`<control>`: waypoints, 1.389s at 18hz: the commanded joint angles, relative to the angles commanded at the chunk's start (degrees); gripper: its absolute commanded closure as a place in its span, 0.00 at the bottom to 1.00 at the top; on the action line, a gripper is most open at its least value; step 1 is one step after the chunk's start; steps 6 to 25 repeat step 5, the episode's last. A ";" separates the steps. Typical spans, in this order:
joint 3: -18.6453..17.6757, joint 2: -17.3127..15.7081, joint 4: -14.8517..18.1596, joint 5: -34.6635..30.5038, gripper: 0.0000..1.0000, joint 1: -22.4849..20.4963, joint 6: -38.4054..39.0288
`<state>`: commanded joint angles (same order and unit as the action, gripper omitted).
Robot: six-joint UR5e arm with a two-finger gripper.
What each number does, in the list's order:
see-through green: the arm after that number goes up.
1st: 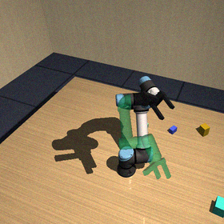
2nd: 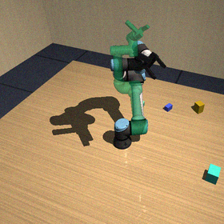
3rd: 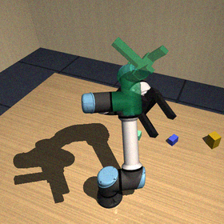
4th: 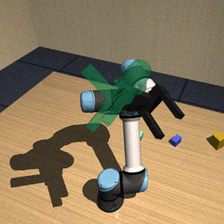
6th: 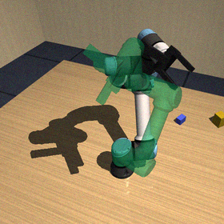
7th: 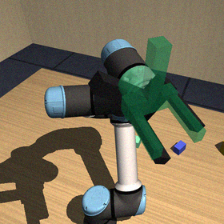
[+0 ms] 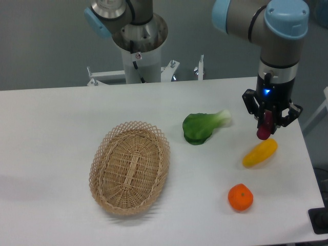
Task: Pick up the sweet potato from the table
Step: 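Lift the held sweet potato up and away from the table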
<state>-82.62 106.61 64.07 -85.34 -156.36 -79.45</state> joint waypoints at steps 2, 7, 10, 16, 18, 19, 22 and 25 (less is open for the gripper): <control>-0.09 -0.09 0.09 0.00 0.79 -0.18 0.00; -0.17 -0.09 0.09 0.00 0.79 -0.26 0.00; -0.17 -0.09 0.09 0.00 0.79 -0.26 0.00; -0.17 -0.09 0.09 0.00 0.79 -0.26 0.00; -0.17 -0.09 0.09 0.00 0.79 -0.26 0.00; -0.17 -0.09 0.09 0.00 0.79 -0.26 0.00; -0.17 -0.09 0.09 0.00 0.79 -0.26 0.00; -0.17 -0.09 0.09 0.00 0.79 -0.26 0.00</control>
